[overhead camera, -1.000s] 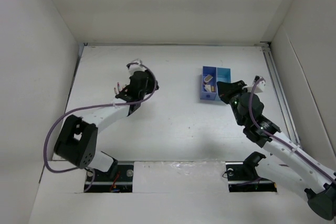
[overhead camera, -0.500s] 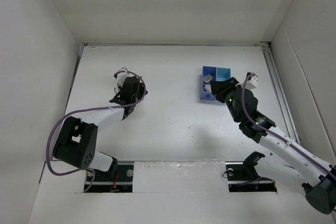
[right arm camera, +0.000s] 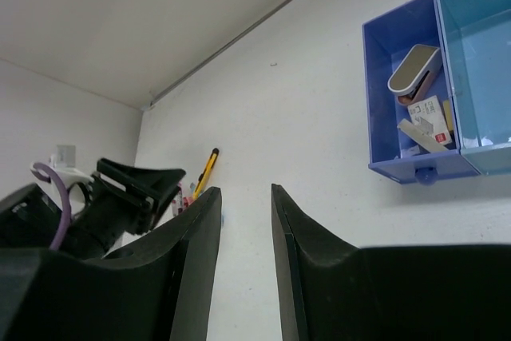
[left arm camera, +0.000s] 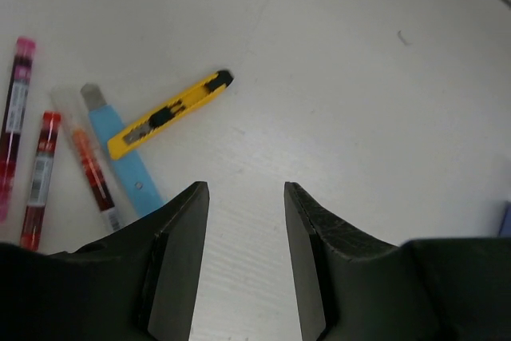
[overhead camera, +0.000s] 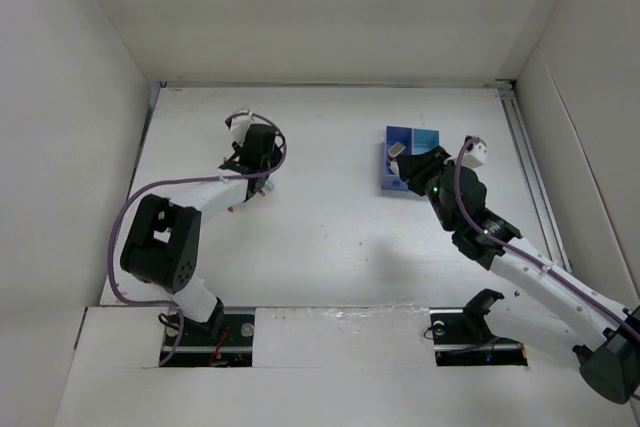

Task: Sort the stationery into containers
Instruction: Pick up the pen from the center of the board.

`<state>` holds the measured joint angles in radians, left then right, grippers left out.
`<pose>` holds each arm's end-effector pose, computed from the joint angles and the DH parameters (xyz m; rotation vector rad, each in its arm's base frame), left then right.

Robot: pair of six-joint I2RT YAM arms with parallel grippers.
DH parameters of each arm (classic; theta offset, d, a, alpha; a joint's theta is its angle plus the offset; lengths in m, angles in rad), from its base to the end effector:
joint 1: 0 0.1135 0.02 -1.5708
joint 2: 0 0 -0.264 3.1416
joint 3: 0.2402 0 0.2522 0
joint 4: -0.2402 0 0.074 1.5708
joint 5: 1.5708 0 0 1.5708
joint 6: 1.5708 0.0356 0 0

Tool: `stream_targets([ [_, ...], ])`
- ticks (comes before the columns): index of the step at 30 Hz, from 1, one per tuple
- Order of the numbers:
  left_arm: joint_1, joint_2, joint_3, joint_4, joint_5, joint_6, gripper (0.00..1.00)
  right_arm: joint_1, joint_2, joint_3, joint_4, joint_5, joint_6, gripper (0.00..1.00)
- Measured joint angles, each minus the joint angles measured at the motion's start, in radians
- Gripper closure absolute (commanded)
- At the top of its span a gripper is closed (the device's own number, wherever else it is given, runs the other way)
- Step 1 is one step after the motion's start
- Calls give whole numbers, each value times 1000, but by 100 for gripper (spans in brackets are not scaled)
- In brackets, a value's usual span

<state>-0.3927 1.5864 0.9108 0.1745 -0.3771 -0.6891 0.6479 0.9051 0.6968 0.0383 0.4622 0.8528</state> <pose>0.3253 -0.1206 0.2196 -0.5275 1.9767 -0.2876 0.1797 0.1161 0.3113 0.5216 1.6964 0.7011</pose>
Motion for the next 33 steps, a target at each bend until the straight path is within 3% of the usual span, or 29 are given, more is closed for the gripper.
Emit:
stream_targets([
  [9, 0, 264, 335, -72, 19, 210, 58, 2, 8, 9, 0, -3, -1, 56],
  [21, 27, 370, 383, -168, 79, 398, 48, 2, 8, 9, 0, -9, -1, 55],
  [33, 75, 453, 543, -288, 126, 457, 48, 2, 1, 9, 0, -6, -1, 55],
])
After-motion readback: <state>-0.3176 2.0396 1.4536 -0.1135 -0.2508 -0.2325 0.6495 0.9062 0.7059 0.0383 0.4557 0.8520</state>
